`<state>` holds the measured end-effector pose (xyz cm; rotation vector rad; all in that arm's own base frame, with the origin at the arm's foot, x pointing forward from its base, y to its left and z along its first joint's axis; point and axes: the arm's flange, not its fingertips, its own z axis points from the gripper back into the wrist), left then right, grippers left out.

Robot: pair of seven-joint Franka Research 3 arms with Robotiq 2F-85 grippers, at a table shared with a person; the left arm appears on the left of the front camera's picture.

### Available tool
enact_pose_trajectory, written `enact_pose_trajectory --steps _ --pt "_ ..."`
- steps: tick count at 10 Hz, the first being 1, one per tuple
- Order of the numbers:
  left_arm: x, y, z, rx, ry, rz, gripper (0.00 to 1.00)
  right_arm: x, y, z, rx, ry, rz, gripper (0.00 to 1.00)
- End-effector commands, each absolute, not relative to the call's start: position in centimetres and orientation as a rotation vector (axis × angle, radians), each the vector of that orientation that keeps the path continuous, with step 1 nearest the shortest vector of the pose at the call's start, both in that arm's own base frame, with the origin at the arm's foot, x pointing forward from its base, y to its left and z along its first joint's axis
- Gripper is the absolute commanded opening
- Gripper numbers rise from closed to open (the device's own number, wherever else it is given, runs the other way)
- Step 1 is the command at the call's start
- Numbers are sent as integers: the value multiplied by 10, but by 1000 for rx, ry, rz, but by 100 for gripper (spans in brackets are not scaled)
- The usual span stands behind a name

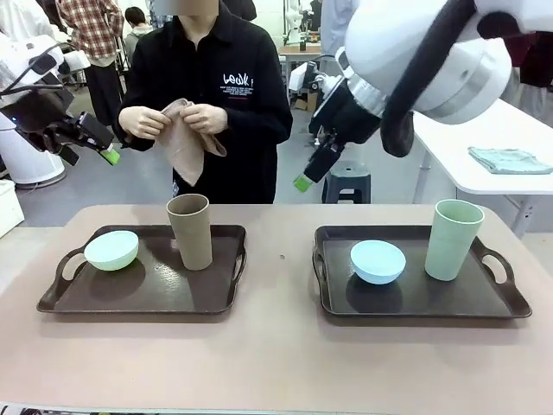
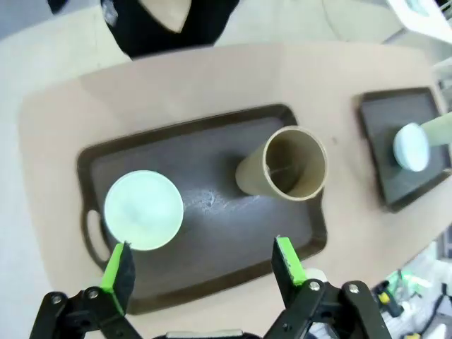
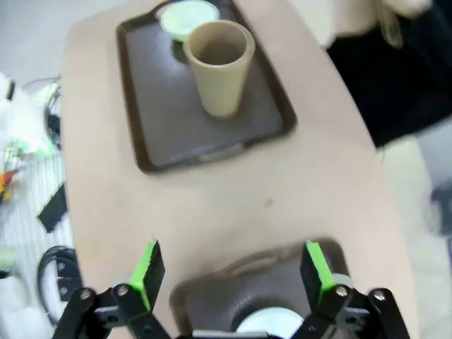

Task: Set up a tray with a mat and arrange the tableware.
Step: Pick up the Picnic Bowl and Reusable plastic cup from the Handle tray in front of the human's position and hold them in the air.

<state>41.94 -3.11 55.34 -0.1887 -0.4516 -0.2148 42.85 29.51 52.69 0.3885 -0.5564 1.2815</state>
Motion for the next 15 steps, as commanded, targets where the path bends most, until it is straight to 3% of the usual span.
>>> enact_pose_trajectory --steps 1,3,5,6,7,8,11,15 --pt "450 -21 530 -158 -313 -210 100 467 327 489 609 -688 1592 100" --pt "460 -4 518 -132 -245 -205 100 496 347 463 640 -787 1702 100" --pt "478 19 499 -136 -185 -132 100 516 368 439 654 -754 1697 100" --pt "479 27 496 -177 -293 -156 100 518 374 436 605 -671 1527 100" --pt "467 10 493 -146 -214 -169 100 506 367 446 602 -777 1702 100" --pt "467 10 493 -146 -214 -169 100 506 367 446 602 -777 1702 100" --pt "490 25 464 -86 -167 -172 100 542 381 412 719 -667 1553 100" --pt "507 35 433 -148 -128 -146 100 564 408 379 864 -596 1535 100"
